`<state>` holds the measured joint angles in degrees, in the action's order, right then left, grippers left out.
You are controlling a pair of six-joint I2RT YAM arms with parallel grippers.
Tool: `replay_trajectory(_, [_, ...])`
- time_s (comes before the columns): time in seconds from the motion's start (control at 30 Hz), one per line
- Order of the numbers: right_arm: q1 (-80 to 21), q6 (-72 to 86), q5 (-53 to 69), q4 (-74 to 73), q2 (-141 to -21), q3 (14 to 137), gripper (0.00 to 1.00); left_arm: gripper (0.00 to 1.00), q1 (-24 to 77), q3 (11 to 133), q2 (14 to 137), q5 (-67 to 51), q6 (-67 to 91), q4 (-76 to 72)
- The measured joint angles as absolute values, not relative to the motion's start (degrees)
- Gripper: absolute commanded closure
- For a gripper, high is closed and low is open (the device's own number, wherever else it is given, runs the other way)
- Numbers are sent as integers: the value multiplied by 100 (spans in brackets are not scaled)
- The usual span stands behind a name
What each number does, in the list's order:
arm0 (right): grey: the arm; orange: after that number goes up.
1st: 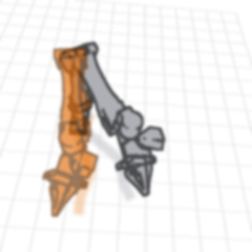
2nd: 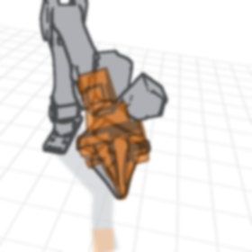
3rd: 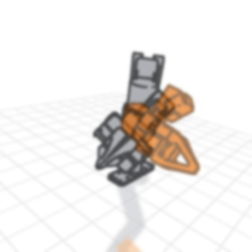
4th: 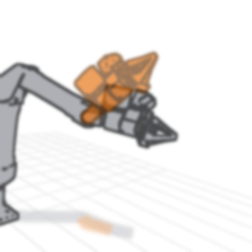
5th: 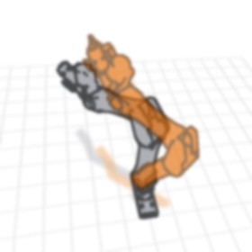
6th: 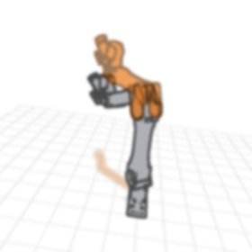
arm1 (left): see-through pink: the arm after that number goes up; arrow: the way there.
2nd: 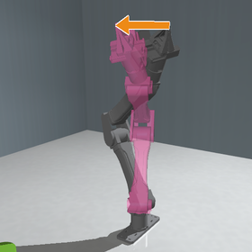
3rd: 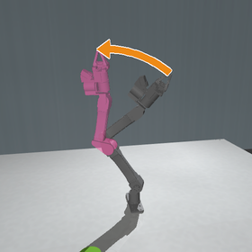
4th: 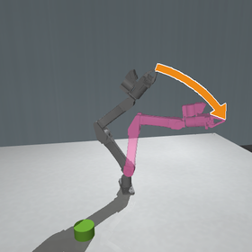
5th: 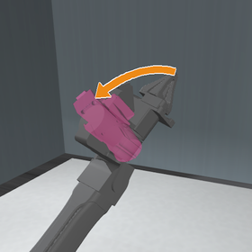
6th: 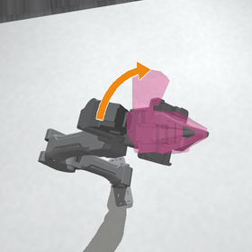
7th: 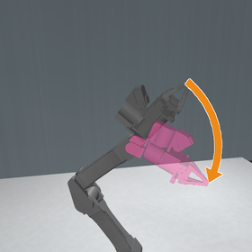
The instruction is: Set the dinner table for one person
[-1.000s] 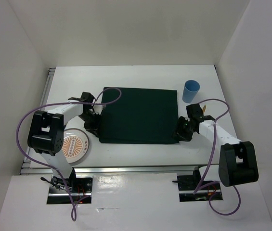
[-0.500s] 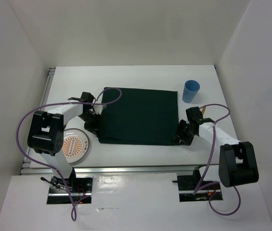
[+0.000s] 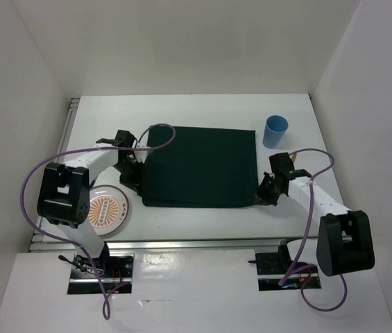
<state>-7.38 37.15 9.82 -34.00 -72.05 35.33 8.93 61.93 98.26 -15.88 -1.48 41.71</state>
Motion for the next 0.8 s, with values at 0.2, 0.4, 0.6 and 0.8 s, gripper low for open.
replay_trajectory(0.2, [-738,3483,961,-3597,-7166,4329,98,100,893,6600,9732,-1527,-233,4305])
replay_trajectory(0.4, [-738,3336,1022,-3603,-7273,4412,100,100,893,6803,9625,-1527,-307,4366])
replay_trajectory(0.6, [-738,3341,1186,-3527,-7341,3977,100,100,893,6759,9618,-1549,-320,4447])
replay_trajectory(0.8, [-738,3336,1227,-3540,-7328,4025,100,100,893,6676,9618,-1704,-460,4622])
